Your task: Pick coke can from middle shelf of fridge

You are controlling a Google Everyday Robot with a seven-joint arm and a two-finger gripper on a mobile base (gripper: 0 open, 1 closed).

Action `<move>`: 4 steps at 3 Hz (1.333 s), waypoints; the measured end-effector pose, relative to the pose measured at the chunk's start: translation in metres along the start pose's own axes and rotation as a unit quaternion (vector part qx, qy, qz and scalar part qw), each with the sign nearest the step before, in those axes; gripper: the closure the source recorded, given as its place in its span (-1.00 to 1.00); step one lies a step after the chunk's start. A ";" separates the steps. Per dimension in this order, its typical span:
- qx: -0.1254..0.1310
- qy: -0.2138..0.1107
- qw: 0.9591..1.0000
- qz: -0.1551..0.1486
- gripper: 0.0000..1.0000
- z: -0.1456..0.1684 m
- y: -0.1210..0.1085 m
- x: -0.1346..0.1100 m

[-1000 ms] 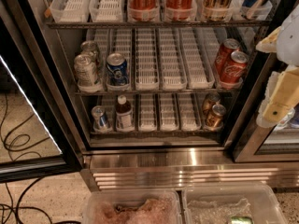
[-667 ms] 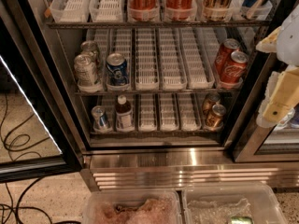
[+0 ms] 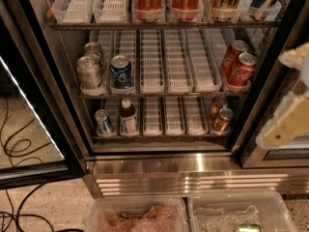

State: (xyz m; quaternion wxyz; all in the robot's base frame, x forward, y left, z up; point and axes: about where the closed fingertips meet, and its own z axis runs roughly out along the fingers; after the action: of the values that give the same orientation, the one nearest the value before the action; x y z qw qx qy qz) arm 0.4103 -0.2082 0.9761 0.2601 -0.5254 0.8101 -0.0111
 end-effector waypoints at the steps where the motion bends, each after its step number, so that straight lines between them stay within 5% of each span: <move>1: 0.023 -0.063 0.996 0.058 -1.00 0.008 0.025 0.013; 2: 0.064 -0.134 0.988 0.038 -1.00 0.017 0.000 0.000; 3: 0.080 -0.145 0.986 0.005 -1.00 0.014 -0.005 -0.009; 4: 0.082 -0.165 0.981 0.063 -1.00 0.026 0.005 -0.004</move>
Offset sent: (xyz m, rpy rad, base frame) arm 0.0522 0.0061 0.0044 0.2913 -0.4433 0.0742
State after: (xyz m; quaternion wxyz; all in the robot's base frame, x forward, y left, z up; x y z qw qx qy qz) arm 0.4183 -0.1960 0.9533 0.4323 -0.4450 0.7838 0.0260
